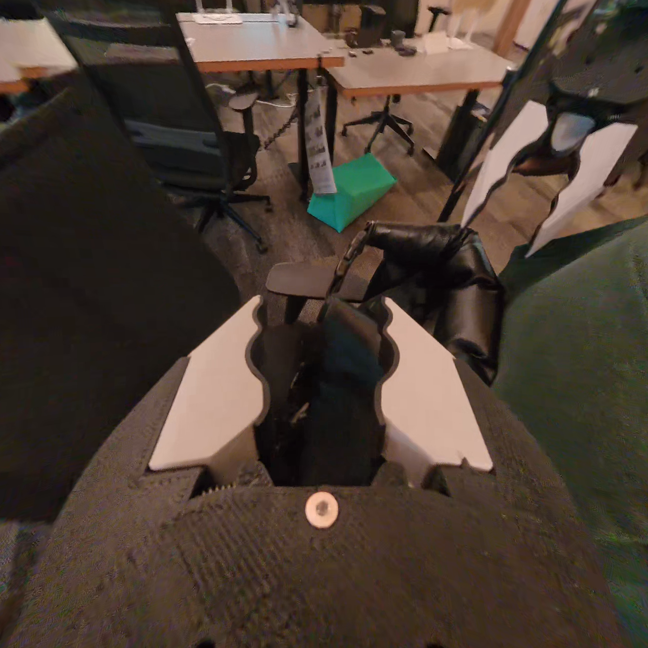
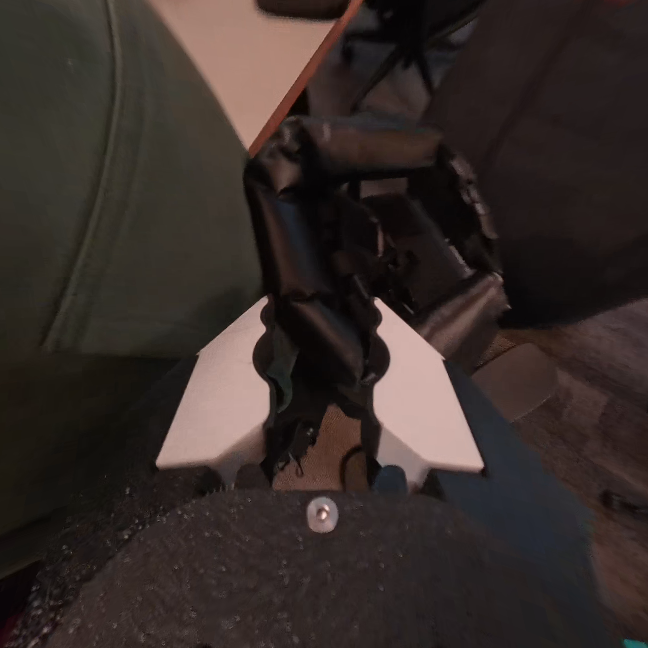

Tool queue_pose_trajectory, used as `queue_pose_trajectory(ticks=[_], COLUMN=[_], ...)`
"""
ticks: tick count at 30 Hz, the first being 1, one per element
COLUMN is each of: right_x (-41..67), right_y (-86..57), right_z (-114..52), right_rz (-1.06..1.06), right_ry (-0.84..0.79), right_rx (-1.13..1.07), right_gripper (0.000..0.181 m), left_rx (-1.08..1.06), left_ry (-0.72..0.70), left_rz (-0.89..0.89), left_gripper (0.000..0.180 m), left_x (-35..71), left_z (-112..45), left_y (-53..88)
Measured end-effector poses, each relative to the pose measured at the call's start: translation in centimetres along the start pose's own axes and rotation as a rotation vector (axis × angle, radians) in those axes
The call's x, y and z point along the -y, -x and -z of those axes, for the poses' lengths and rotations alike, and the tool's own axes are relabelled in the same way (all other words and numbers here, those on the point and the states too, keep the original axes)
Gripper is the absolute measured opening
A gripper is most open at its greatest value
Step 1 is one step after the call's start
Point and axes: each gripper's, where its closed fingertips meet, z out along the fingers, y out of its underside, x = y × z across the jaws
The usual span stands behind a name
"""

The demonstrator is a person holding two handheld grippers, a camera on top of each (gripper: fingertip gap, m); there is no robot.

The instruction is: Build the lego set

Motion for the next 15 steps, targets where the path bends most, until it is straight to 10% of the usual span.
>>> queue_pose_trajectory(ticks=[15], right_x=[-0.2], right_y=[-1.6], right_z=[-9.9], right_rz=[0.546], right_ry=[0.545], right_rx=[0.453], right_gripper=[0.061], left_rx=[0.417], left_ry=[-0.222], left_rz=[0.461], left_gripper=[0.054], left_x=[-7.3], left_z=[8.9], left_y=[-0.4])
